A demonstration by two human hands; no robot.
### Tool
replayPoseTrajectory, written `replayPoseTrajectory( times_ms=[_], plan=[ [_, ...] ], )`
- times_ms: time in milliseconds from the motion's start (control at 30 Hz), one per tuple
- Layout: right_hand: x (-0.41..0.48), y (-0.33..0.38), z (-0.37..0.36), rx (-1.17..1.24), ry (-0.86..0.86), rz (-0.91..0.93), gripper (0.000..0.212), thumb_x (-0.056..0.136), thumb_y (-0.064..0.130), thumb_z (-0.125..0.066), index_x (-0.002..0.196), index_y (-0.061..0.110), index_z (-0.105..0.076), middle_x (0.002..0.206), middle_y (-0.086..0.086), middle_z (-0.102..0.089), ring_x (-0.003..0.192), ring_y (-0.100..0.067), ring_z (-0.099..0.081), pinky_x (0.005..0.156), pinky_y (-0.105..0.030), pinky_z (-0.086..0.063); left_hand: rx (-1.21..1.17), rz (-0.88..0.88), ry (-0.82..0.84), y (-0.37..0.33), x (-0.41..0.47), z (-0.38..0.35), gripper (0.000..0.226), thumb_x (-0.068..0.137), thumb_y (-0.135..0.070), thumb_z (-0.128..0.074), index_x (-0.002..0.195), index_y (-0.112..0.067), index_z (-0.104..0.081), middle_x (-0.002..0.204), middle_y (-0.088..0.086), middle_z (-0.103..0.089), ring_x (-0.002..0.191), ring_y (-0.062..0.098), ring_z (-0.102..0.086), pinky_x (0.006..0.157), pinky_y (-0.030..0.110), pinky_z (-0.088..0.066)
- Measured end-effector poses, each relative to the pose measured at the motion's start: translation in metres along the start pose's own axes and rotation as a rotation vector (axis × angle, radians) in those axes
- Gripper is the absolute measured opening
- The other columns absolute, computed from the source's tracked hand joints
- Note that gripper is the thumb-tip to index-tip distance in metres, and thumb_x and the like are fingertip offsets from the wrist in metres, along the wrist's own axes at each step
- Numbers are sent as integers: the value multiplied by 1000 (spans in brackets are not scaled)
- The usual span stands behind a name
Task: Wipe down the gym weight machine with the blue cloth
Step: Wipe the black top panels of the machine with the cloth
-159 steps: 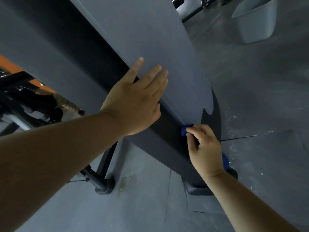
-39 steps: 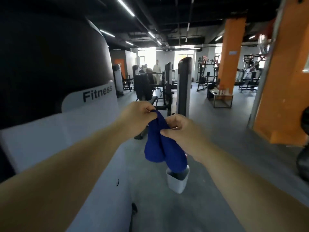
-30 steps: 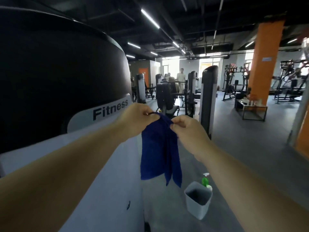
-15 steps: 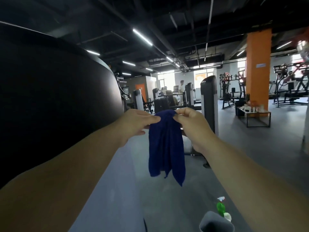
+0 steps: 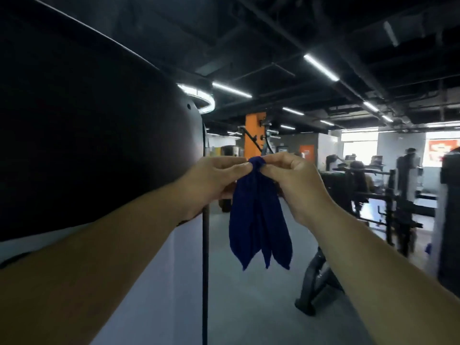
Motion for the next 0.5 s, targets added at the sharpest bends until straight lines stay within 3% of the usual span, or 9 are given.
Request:
replayPoseTrajectory(
  times_ms=[133, 267, 333, 400, 500],
  plan=[
    [77, -37, 3, 67, 151, 2, 6, 85, 4, -72, 90, 8, -71, 88, -13, -74, 83, -25, -72, 67, -28, -57, 125, 69, -176, 16, 59, 4, 25, 92, -24, -65, 116, -16, -70, 104, 1, -75, 97, 14, -70, 84, 29, -55],
    [126, -58, -26, 162, 365, 17, 9, 88, 5, -69, 91, 11, -75, 86, -12, -75, 79, -21, -72, 65, -22, -57, 361, 37, -467, 9, 80, 33, 13, 91, -28, -67, 97, -18, -73, 85, -3, -74, 78, 10, -69, 66, 26, -53],
    [144, -66, -43, 181, 429, 34, 11, 89, 9, -69, 90, 18, -76, 86, -5, -75, 76, -13, -68, 64, -17, -53, 624, -9, -645, -8, 81, 54, 7, 90, -29, -69, 91, -22, -70, 81, -5, -71, 75, 8, -66, 64, 22, -54],
    [160, -74, -59, 199, 458, 45, 16, 91, 10, -66, 87, 23, -75, 78, 11, -73, 70, 0, -63, 60, -12, -50, 1031, -22, -777, -27, 82, 63, 8, 90, -34, -67, 88, -27, -65, 83, -13, -63, 78, 5, -60, 62, 16, -47],
    [179, -85, -78, 199, 465, 65, 19, 92, 8, -63, 89, 23, -72, 78, 9, -72, 68, 1, -64, 59, -12, -50, 1545, -101, -870, -44, 85, 58, 14, 91, -41, -62, 97, -30, -63, 97, -14, -55, 92, 6, -46, 79, 23, -34]
  ],
)
Point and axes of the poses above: each hand's wrist, its own x-axis towards the middle knuckle, its own z-axis out of the back of the hand, y = z × x, the point moved 9 cm from there along x, towards the middle knuckle
